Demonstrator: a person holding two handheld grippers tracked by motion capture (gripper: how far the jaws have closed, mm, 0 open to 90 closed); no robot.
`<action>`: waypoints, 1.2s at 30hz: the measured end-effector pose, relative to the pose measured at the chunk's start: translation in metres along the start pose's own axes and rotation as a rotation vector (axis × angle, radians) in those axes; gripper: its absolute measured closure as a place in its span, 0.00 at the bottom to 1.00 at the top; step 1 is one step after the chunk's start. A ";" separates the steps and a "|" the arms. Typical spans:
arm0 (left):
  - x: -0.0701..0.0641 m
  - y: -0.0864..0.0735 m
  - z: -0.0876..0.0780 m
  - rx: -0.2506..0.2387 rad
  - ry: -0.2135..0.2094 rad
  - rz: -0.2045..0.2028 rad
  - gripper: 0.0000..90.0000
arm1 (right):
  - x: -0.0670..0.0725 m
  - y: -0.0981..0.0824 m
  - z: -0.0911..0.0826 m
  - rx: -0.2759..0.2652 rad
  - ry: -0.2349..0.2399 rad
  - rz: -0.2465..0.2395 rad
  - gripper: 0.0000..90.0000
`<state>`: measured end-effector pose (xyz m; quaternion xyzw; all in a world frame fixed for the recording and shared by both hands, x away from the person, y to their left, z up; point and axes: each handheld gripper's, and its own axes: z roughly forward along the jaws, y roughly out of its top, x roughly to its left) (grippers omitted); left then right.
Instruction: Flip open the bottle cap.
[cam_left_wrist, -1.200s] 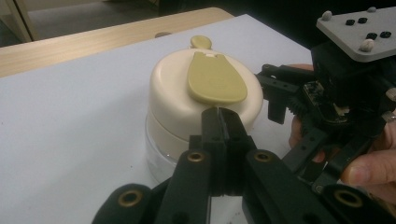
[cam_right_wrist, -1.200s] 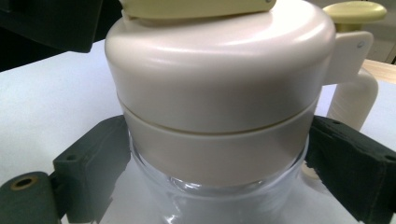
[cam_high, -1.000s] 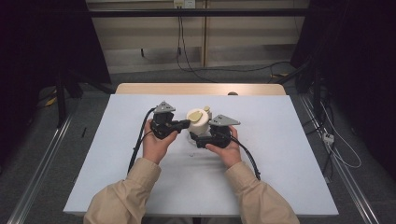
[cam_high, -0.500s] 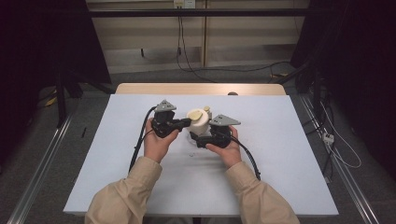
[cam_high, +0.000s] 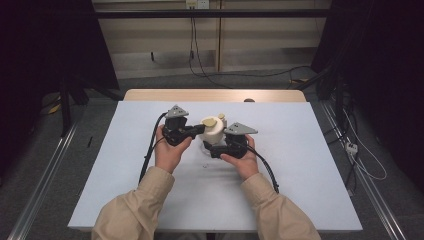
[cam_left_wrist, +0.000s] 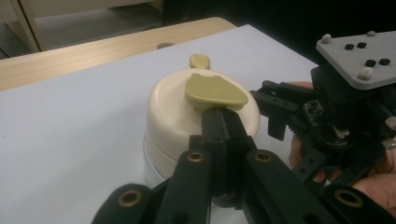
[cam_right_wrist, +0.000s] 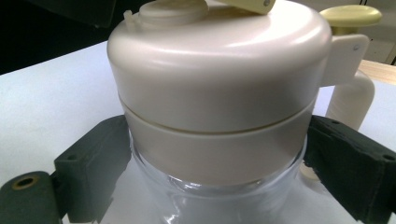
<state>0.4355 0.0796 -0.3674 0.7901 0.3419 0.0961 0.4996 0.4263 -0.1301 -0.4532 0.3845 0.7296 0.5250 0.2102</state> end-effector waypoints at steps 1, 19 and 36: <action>0.000 0.001 0.000 -0.003 -0.002 -0.003 1.00 | 0.000 0.000 0.000 0.000 0.000 0.001 0.09; -0.002 0.009 0.001 -0.021 -0.010 -0.004 1.00 | 0.000 0.000 -0.001 0.000 0.001 -0.002 0.09; -0.004 0.016 0.003 -0.021 -0.003 0.009 1.00 | 0.000 0.001 -0.003 -0.009 -0.001 -0.013 0.10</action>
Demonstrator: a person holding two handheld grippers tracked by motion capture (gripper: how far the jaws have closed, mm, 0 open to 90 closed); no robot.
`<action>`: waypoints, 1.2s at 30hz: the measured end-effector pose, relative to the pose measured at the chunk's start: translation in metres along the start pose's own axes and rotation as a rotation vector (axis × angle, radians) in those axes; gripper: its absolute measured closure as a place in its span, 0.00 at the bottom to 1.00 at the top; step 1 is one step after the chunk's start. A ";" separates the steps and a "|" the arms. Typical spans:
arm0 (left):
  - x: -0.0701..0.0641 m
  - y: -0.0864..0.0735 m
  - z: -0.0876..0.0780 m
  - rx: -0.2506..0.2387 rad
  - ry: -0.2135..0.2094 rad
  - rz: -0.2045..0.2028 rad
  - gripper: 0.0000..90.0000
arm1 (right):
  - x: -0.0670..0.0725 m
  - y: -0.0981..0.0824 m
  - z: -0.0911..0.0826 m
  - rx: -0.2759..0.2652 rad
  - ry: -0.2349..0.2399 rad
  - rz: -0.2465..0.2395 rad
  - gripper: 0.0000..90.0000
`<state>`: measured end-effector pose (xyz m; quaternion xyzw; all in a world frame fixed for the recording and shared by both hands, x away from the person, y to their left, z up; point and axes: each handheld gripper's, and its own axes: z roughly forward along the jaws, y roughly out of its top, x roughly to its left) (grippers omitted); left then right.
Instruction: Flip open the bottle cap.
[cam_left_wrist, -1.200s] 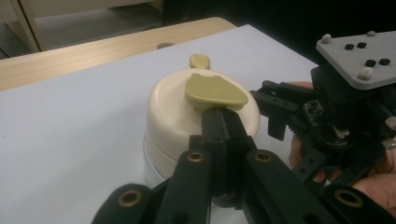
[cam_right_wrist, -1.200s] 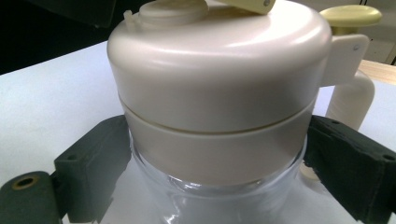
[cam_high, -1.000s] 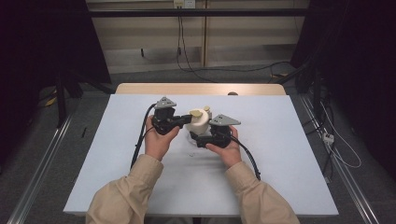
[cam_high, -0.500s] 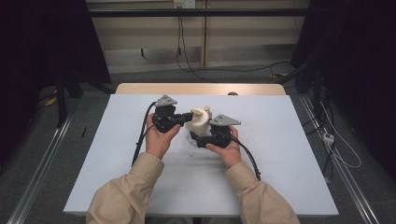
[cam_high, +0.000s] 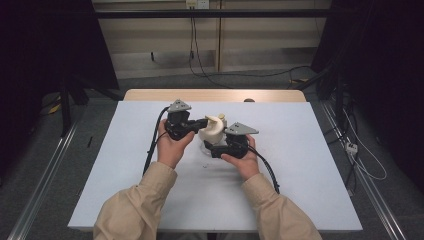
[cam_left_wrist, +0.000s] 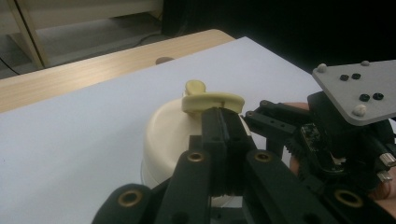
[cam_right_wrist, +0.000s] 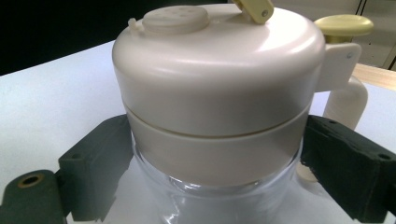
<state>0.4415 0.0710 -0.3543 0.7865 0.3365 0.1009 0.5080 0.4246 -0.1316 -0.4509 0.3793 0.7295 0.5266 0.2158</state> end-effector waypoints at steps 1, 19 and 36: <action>0.000 0.000 0.001 0.003 0.002 0.000 1.00 | 0.000 0.000 0.000 -0.001 0.000 0.000 0.10; 0.002 0.001 0.005 0.003 0.012 -0.005 1.00 | 0.000 0.000 0.000 0.000 -0.002 -0.001 0.10; 0.002 0.008 0.009 0.006 0.017 0.000 1.00 | 0.000 0.000 0.001 -0.003 0.000 0.001 0.10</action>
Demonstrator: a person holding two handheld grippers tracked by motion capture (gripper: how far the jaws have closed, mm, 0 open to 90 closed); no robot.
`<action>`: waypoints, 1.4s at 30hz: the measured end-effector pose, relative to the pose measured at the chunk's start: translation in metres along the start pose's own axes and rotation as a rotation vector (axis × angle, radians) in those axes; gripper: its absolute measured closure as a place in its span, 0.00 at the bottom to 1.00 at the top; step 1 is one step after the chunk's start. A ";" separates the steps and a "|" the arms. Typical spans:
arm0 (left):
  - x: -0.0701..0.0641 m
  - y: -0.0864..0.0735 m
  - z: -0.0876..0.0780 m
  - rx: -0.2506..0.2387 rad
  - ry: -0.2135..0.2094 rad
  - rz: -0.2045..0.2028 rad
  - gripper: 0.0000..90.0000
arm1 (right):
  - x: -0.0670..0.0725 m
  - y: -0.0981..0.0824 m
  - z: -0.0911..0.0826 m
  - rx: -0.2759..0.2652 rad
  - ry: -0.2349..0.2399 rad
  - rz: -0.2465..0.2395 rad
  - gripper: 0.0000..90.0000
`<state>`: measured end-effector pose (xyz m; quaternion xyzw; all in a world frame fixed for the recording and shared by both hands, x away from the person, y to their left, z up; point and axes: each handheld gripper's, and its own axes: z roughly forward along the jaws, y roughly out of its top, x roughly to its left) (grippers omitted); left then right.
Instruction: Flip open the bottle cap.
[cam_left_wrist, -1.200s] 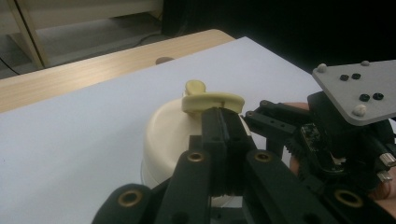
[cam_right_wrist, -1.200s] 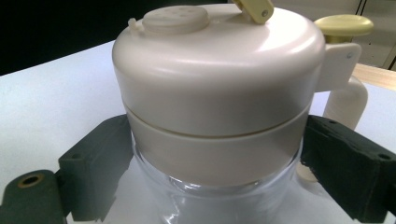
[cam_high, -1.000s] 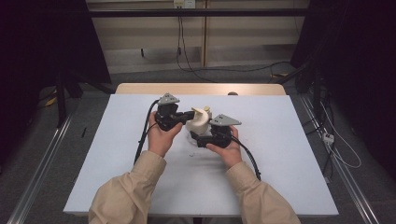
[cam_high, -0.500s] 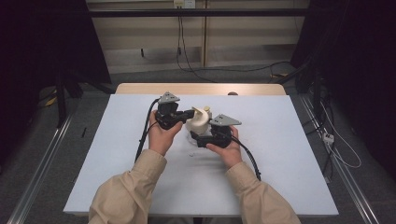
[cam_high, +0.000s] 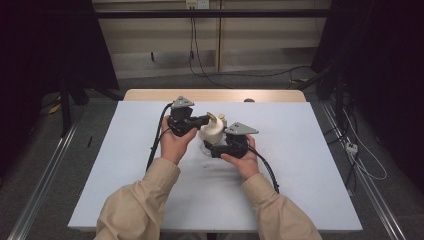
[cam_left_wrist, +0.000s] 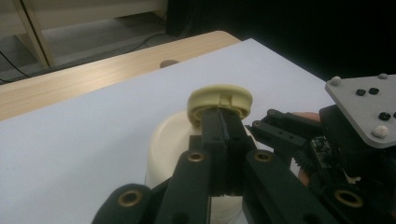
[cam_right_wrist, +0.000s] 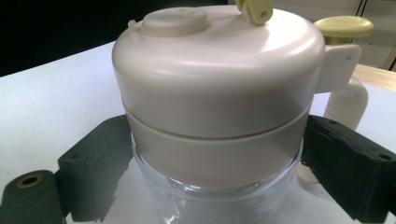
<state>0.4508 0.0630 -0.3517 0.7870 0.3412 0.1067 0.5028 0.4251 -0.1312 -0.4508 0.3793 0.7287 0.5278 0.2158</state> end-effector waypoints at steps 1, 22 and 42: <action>0.000 0.000 0.000 -0.001 0.001 -0.003 1.00 | 0.000 0.000 0.000 0.000 0.000 -0.001 0.10; 0.001 0.006 0.008 0.000 0.010 0.006 1.00 | 0.000 0.000 0.000 0.000 -0.002 -0.001 0.10; 0.002 0.010 0.015 -0.002 0.015 0.000 1.00 | 0.001 0.001 -0.001 -0.002 -0.003 0.001 0.11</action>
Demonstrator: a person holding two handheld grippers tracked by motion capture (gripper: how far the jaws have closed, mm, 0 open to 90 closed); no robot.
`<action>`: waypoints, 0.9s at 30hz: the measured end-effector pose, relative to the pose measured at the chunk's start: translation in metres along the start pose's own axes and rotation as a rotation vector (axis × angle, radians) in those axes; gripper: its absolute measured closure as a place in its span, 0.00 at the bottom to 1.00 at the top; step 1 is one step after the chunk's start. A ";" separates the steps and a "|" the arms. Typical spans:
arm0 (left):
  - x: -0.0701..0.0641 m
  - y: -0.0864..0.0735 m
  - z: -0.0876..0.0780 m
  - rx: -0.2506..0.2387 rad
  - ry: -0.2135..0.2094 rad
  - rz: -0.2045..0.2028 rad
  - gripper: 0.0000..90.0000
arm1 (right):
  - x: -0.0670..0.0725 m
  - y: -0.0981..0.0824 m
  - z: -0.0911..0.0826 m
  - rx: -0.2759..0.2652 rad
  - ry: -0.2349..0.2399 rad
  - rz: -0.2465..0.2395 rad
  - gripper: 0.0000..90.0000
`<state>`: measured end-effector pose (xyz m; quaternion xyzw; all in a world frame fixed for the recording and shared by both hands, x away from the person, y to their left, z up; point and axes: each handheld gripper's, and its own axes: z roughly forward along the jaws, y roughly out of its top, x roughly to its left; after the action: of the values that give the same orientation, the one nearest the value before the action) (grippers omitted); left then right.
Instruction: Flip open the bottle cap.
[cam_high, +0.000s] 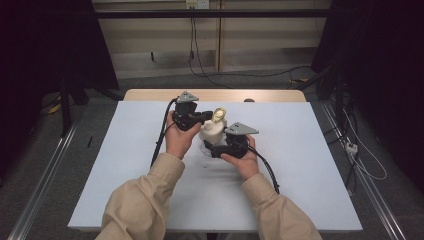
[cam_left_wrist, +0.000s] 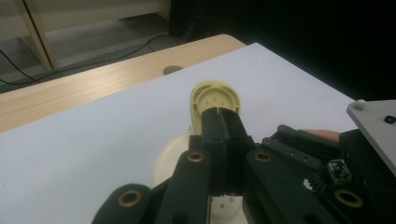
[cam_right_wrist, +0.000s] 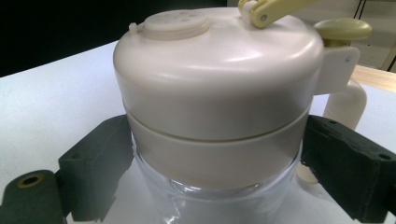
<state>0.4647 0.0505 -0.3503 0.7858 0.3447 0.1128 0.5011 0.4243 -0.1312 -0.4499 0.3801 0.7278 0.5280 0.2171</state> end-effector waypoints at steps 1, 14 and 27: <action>0.000 0.000 0.000 0.003 -0.003 0.001 1.00 | 0.000 0.000 0.000 0.000 0.000 0.002 0.11; 0.001 -0.007 -0.016 -0.004 -0.028 -0.009 0.71 | -0.003 0.000 -0.005 0.018 -0.001 0.031 0.07; 0.011 -0.041 -0.045 -0.004 -0.049 -0.005 0.35 | -0.002 -0.006 -0.022 0.038 -0.015 0.038 0.07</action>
<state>0.4318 0.1002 -0.3663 0.7863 0.3342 0.0930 0.5113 0.4080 -0.1471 -0.4479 0.4019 0.7286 0.5153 0.2053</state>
